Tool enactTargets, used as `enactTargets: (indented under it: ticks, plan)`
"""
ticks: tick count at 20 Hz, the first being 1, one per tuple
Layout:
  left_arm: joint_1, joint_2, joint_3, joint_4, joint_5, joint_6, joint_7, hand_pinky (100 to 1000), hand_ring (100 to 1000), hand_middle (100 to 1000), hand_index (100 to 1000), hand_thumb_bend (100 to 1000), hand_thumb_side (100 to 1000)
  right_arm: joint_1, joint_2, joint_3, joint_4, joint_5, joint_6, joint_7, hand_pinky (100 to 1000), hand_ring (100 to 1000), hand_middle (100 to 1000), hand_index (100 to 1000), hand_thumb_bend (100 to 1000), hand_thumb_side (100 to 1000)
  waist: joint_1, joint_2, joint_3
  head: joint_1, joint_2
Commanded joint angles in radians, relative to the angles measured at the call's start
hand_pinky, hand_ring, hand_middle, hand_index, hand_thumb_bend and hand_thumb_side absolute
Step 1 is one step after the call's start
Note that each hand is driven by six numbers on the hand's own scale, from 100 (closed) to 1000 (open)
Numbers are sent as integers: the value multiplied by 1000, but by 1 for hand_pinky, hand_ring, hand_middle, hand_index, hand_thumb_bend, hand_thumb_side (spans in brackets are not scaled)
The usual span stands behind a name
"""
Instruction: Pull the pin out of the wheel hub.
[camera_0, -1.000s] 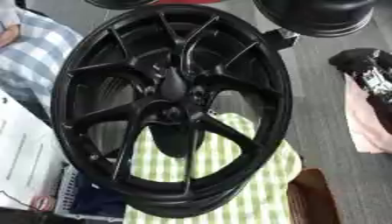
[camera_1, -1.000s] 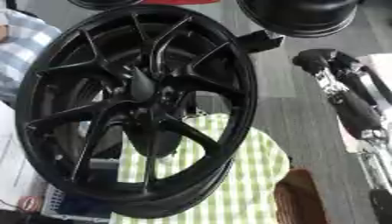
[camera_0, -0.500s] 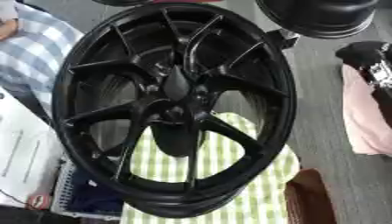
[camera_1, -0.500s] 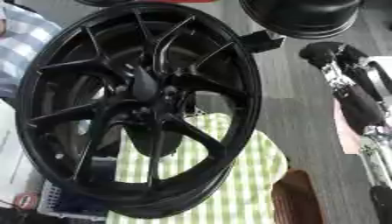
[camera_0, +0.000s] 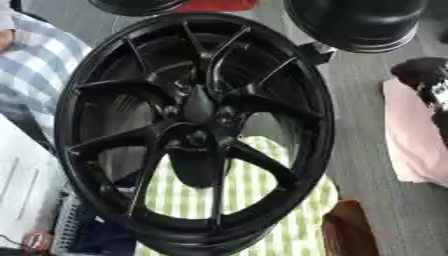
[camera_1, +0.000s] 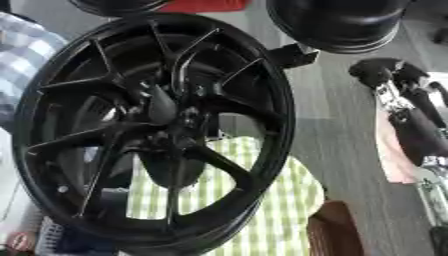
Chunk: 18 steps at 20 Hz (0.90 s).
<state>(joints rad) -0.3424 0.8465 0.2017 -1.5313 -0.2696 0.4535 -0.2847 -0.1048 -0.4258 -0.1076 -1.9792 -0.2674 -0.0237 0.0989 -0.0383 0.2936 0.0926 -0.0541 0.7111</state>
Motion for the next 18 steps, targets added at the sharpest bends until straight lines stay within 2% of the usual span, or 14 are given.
enactTargets:
  ticks: [1,3,4,7,8,9,11,15,16,18]
  plan:
    - [45,16,44,-64,36,5,52,887,759,799,935,100,863,-2,-11,-10,-21,-13,-3,-4,959,836,699,728,100,519,4,-18,-5,12,-7]
    - [81,11,51,-90,64,6,81,887,759,803,936,100,921,-2,-10,-9,-21,-14,-3,-5,959,836,699,728,100,519,3,-19,-9,18,-5]
    - [91,10,53,-97,76,10,96,884,756,799,931,100,921,-2,-11,-9,-21,-15,-4,-5,959,836,699,728,100,518,2,-20,-10,20,-5]
    - [100,-1,63,-113,115,16,141,864,722,756,897,100,858,-1,-11,-10,-21,-16,-6,-5,959,836,699,727,100,513,1,-21,-11,20,-4]
    - [99,-9,70,-125,130,8,156,854,702,729,873,100,800,0,-12,-10,-21,-16,-7,-6,957,836,699,727,100,506,1,-21,-11,20,-4]
    - [95,-20,77,-144,145,-4,172,847,681,703,855,100,752,0,-14,-11,-21,-14,-8,-7,956,836,700,728,100,501,0,-22,-11,19,-4]
    - [86,-46,87,-193,178,-34,205,839,668,689,848,100,725,1,-20,-11,-21,-8,-14,-11,955,838,702,730,100,494,0,-24,-12,19,-4]
    - [46,-138,100,-303,248,-103,275,844,687,707,863,100,725,-5,-29,-3,-21,12,-27,-20,955,845,707,736,100,493,-3,-28,-19,24,-7]
    - [74,-176,85,-358,314,-176,347,844,689,710,865,100,728,-7,-31,-1,-21,19,-29,-23,955,846,708,737,100,495,-2,-28,-21,26,-10]
    - [136,-222,24,-385,458,-381,518,847,694,715,870,100,733,-10,-32,8,-21,34,-32,-27,954,848,710,741,100,510,-1,-27,-32,32,-14]
